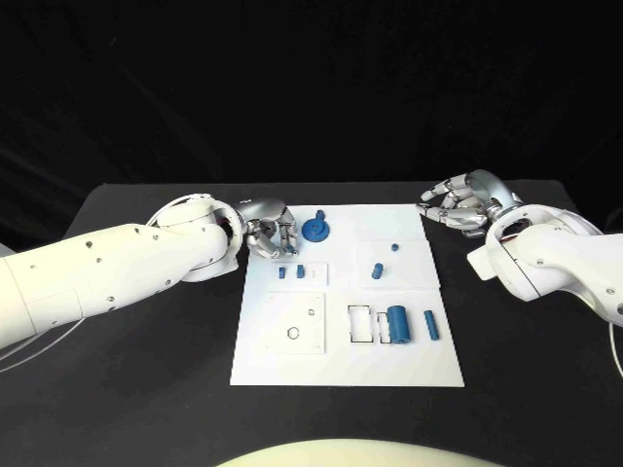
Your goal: Assemble the parts on the task board
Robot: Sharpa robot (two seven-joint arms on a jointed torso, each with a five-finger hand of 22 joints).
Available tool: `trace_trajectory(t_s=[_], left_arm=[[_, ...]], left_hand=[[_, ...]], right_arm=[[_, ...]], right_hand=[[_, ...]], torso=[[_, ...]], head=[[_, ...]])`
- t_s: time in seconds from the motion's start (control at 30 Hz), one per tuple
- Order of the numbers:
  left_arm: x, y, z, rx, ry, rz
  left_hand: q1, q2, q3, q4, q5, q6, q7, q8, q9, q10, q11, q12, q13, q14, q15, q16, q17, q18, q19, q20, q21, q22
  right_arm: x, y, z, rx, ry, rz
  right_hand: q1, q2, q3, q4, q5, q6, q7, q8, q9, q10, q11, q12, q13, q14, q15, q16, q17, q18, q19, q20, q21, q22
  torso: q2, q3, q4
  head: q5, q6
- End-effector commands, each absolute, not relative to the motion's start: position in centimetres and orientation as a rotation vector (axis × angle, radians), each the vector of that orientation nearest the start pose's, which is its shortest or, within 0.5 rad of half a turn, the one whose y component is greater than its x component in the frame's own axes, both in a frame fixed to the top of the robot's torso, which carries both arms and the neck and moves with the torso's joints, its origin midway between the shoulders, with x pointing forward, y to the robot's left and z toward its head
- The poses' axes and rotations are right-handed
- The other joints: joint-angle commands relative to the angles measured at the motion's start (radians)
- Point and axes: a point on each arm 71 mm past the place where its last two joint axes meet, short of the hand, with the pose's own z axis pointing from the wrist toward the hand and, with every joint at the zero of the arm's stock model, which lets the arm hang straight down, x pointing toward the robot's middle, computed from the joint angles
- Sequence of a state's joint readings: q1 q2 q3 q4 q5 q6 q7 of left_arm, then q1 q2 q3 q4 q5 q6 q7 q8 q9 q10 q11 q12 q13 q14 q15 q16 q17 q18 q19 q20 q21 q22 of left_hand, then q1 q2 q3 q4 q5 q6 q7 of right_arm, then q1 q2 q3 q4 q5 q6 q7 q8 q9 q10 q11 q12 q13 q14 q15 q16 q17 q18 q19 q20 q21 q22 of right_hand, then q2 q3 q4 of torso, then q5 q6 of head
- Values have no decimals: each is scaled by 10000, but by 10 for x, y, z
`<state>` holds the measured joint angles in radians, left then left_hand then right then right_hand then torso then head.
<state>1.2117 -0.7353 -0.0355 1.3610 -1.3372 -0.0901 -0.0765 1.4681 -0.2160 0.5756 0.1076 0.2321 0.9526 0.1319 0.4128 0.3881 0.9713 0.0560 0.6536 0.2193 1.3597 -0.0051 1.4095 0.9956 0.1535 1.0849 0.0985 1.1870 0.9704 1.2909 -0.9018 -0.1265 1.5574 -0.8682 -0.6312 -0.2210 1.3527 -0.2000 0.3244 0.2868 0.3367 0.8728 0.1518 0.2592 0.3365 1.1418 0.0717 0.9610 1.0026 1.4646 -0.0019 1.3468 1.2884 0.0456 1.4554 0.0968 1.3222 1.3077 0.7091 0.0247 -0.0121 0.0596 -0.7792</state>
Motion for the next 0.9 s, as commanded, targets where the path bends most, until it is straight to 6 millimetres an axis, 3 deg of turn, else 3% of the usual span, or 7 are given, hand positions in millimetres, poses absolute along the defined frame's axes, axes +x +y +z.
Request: trace_trajectory(t_s=[0.03,0.9], left_arm=[[513,187,-203,1445,19124,-6656],[518,179,-210,1561,19602,-6600]], left_hand=[[-85,33,27,5,-28,77,-26,-26,16,31,45,-27,-13,38,14,61,-4,-87,0,79,39,-6],[-98,32,72,-33,-28,69,-28,-66,30,38,41,-63,-21,36,9,63,-15,-81,-15,80,23,-22]], right_arm=[[491,-246,-170,5954,15859,6832],[490,-247,-170,5963,15858,6829]], right_hand=[[57,-21,37,0,62,-34,33,69,-12,45,-43,-3,7,317,-61,-40,-11,96,-41,14,-55,1606],[56,-25,52,-6,83,-26,27,84,-19,78,-49,-7,-32,322,-67,-58,-16,96,-36,8,-68,1604]], torso=[[2,10,-7],[8,-1,5]], head=[[6,14],[-20,-36]])
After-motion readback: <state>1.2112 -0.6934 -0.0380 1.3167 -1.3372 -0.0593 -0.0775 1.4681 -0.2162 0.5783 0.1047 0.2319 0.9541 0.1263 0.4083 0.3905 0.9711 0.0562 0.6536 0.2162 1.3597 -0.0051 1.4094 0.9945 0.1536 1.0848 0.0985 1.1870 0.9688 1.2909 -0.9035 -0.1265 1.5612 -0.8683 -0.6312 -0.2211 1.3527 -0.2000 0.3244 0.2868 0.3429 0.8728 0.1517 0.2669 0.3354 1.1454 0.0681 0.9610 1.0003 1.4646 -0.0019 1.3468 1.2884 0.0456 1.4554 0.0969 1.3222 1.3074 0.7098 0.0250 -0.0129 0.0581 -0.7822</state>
